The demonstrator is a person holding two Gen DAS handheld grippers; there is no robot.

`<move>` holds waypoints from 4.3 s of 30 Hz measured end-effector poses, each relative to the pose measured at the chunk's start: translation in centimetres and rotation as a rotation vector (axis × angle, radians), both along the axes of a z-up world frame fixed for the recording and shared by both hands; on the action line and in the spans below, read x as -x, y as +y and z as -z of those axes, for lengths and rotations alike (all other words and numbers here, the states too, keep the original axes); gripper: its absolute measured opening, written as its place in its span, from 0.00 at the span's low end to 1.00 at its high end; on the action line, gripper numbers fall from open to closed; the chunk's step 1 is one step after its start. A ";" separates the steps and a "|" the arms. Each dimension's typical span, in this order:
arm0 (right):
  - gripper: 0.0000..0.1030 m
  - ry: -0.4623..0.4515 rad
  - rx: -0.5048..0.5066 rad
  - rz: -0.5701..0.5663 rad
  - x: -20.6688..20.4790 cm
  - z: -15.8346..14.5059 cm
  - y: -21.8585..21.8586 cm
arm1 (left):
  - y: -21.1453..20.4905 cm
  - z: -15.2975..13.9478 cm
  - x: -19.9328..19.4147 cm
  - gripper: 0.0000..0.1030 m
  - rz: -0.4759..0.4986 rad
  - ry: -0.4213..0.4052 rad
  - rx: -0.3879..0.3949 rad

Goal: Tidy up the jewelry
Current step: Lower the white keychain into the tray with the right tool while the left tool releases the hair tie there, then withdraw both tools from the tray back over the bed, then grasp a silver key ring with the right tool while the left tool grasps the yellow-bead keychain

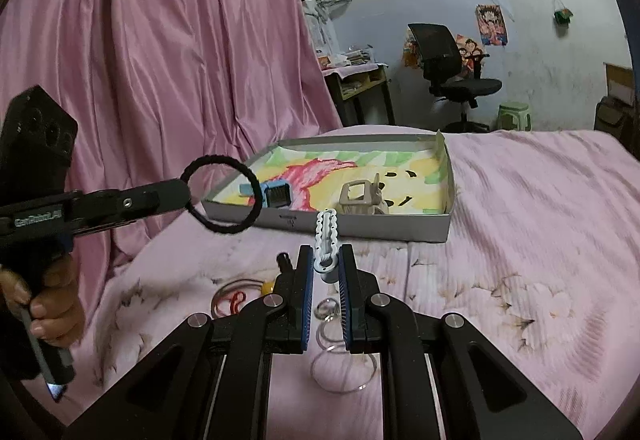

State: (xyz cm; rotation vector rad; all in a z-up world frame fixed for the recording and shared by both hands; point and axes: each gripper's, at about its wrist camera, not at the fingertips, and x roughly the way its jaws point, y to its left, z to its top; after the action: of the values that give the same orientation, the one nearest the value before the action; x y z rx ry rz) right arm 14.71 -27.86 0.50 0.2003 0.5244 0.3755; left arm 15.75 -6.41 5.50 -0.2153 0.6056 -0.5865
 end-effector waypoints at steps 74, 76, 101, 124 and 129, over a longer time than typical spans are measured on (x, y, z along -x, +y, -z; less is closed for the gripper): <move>0.99 -0.142 0.177 0.192 2.9 -0.4 -0.4 | 2.1 3.8 4.4 1.00 -0.318 -0.198 -0.219; 0.99 -0.118 0.179 0.180 2.8 -0.1 -0.5 | 2.3 4.1 4.2 1.00 -0.301 -0.172 -0.216; 0.44 0.158 0.215 0.029 0.3 4.2 1.1 | 3.0 7.8 -0.7 0.53 -0.110 0.186 -0.073; 0.13 0.312 0.117 -0.036 -2.9 6.5 1.3 | 1.2 9.0 -3.3 0.03 -0.038 0.306 -0.110; 0.04 0.291 0.108 -0.032 -2.4 6.2 1.1 | 1.2 8.3 -2.5 0.03 -0.040 0.259 -0.113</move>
State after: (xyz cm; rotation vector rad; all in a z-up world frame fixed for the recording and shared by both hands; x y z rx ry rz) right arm 17.09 -26.77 -5.66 0.1432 0.8331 0.3495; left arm 18.23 -5.20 -2.81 -0.1985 0.8806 -0.4874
